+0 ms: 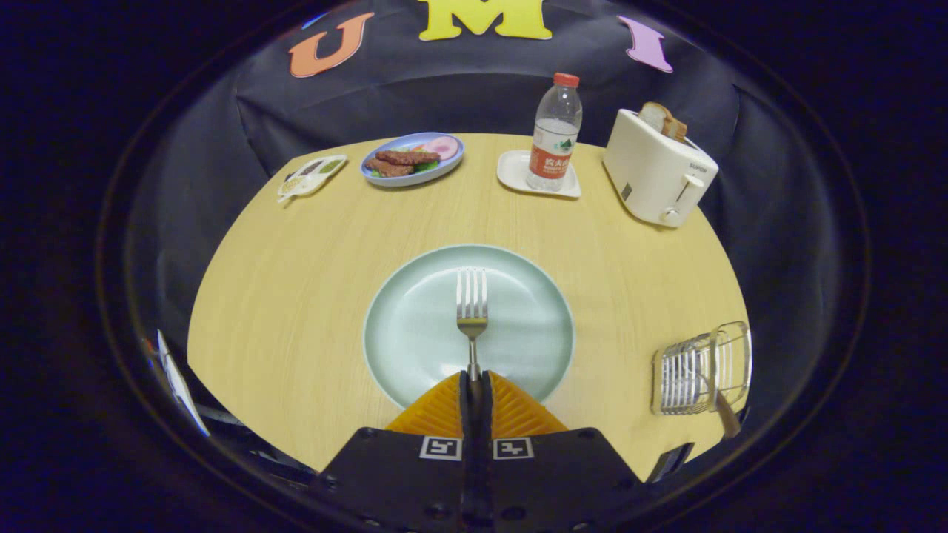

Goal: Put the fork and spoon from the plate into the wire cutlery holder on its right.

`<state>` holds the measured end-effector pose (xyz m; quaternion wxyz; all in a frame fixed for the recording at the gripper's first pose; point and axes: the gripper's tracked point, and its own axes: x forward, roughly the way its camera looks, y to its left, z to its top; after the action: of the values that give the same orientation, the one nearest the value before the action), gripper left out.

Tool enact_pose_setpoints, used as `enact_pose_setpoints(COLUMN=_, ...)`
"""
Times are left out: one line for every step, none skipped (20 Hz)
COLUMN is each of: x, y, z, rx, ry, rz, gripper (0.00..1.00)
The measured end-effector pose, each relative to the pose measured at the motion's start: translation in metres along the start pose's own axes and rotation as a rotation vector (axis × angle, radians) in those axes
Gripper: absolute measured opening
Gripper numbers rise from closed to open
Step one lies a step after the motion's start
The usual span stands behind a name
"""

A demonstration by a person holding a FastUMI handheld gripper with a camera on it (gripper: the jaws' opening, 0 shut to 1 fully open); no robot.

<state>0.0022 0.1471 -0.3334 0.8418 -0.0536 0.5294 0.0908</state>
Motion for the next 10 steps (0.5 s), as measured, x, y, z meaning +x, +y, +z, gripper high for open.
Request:
enact_pose_setpoints(x=-0.017, y=-0.013, z=0.006, rx=-0.002, ry=0.002, rz=0.003, gripper=0.01)
enact_pose_setpoints(x=-0.031, y=-0.024, z=0.011, rx=0.001, ry=0.001, rz=0.003, gripper=0.01)
enact_pose_setpoints(x=-0.048, y=-0.039, z=0.017, rx=0.013, ry=0.0, rz=0.001, gripper=0.01)
enact_pose_setpoints(x=-0.064, y=-0.055, z=0.024, rx=0.023, ry=-0.007, rz=-0.003, gripper=0.01)
enact_pose_setpoints(x=-0.079, y=-0.07, z=0.03, rx=0.035, ry=-0.017, rz=-0.008, gripper=0.01)
enact_pose_setpoints(x=-0.092, y=-0.087, z=0.034, rx=0.046, ry=-0.022, rz=-0.018, gripper=0.01)
enact_pose_setpoints(x=-0.104, y=-0.105, z=0.035, rx=0.059, ry=-0.018, rz=-0.024, gripper=0.01)
enact_pose_setpoints(x=-0.112, y=-0.123, z=0.033, rx=0.07, ry=-0.003, rz=-0.029, gripper=0.01)
enact_pose_setpoints(x=-0.121, y=-0.138, z=0.029, rx=0.08, ry=0.019, rz=-0.03, gripper=0.01)
enact_pose_setpoints(x=-0.128, y=-0.154, z=0.023, rx=0.089, ry=0.044, rz=-0.031, gripper=0.0)
